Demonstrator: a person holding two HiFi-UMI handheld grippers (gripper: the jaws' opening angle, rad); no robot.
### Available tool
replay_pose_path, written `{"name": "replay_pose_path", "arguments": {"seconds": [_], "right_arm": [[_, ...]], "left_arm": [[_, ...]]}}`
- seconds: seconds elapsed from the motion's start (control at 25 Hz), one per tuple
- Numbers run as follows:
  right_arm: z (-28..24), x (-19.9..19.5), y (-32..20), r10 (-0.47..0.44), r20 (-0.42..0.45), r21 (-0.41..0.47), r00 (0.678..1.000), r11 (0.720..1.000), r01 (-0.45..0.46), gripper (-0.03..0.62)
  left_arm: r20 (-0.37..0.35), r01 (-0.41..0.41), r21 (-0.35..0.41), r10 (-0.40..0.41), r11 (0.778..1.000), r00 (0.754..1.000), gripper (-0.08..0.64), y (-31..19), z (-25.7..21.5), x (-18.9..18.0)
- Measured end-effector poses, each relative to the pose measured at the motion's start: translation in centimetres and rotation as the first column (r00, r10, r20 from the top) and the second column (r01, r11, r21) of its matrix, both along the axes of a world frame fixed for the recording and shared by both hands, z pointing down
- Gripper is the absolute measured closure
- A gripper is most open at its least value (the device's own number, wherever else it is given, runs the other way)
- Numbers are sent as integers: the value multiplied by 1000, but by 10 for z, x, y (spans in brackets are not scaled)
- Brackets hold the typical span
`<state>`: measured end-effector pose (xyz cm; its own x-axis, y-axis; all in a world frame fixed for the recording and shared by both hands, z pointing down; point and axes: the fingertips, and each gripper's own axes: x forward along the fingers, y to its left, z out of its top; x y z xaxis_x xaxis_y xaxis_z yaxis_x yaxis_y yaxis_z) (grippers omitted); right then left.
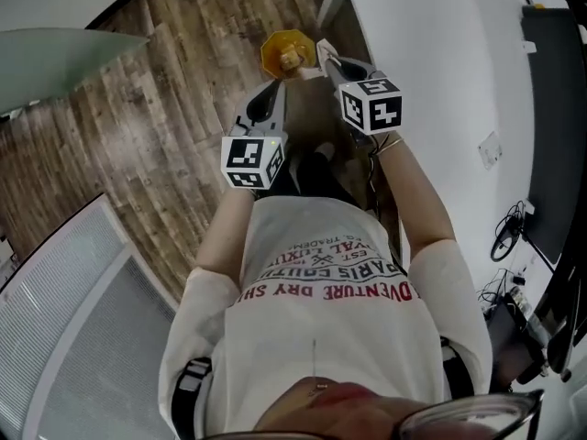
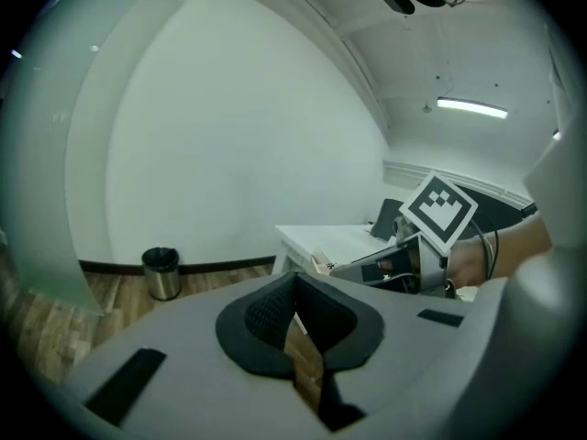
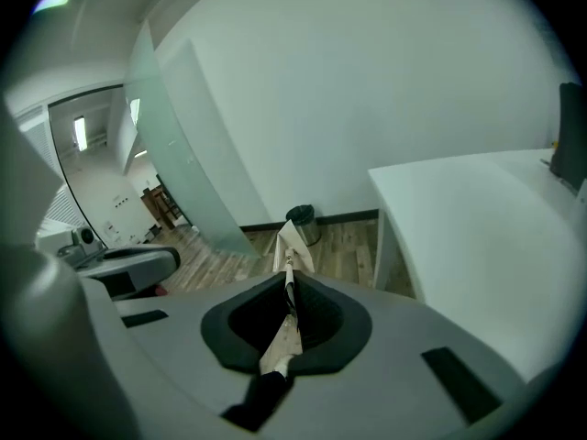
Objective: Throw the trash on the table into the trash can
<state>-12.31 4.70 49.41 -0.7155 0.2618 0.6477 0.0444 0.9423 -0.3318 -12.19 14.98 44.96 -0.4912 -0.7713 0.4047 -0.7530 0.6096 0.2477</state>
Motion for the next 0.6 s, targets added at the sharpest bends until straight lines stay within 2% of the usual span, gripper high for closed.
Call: {"name": "replay_pose_path", "arguments": {"seconds": [0.12, 0.28, 0.6], "right_arm": [[49, -24, 35, -56, -67, 31, 996, 998, 59, 563], [122, -60, 59, -64, -132, 44, 989, 997, 70, 563], [282, -115, 64, -6, -236, 61, 972, 998, 21, 563]], "left_arm": [[-56, 75, -24, -76, 997, 996, 537, 44, 31, -24], [-109, 127, -41, -130, 991, 985, 537, 81, 81, -69], [-185, 122, -78, -134, 989, 974, 537, 103, 206, -144]]}}
